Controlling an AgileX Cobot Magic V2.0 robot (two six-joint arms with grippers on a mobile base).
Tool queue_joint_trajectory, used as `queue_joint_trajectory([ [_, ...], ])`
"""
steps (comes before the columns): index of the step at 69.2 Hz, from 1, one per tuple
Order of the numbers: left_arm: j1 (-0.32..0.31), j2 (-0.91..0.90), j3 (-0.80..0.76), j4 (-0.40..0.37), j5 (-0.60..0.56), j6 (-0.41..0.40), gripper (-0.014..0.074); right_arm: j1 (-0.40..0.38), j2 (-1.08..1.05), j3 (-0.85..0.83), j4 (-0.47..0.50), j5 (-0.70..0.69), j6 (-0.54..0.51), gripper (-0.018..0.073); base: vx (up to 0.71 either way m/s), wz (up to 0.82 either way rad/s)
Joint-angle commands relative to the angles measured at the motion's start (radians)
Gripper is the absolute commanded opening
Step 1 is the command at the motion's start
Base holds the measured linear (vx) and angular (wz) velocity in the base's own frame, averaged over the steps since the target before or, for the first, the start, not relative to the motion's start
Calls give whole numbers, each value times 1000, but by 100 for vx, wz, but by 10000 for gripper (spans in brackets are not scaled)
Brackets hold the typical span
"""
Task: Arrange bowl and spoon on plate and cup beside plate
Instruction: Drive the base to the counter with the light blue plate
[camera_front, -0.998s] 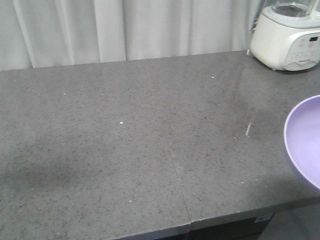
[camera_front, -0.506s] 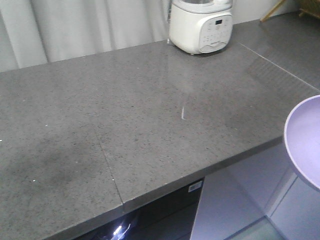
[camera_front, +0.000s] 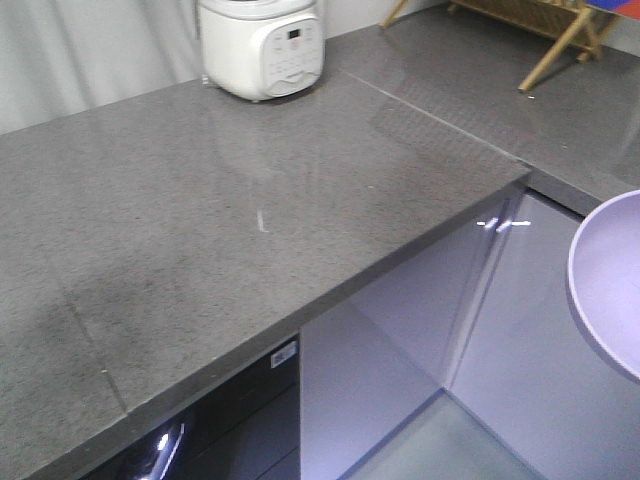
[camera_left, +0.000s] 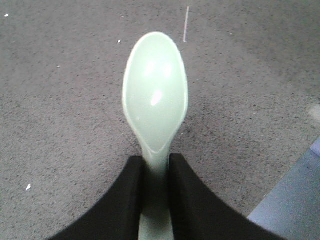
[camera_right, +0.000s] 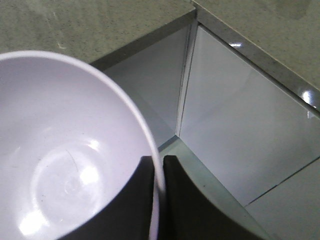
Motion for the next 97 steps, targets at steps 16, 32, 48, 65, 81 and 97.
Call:
queue_joint_trajectory([
  [16, -3, -18, -27, 4, -51, 1, -6, -5, 1, -24, 1, -69, 0, -6, 2, -41],
  [32, -3, -18, -27, 4, -51, 1, -6, -5, 1, -24, 1, -69, 0, -6, 6, -47],
  [48, -3, -18, -27, 4, -51, 1, -6, -5, 1, -24, 1, -69, 0, -6, 9, -45],
  [65, -3, -18, -27, 4, -51, 1, -6, -5, 1, -24, 1, -69, 0, -6, 11, -44],
  [81, -3, -18, -27, 4, -51, 1, -6, -5, 1, -24, 1, -69, 0, -6, 12, -46],
  [97, -3, -18, -27, 4, -51, 1, -6, -5, 1, -24, 1, -69, 0, -6, 12, -45],
])
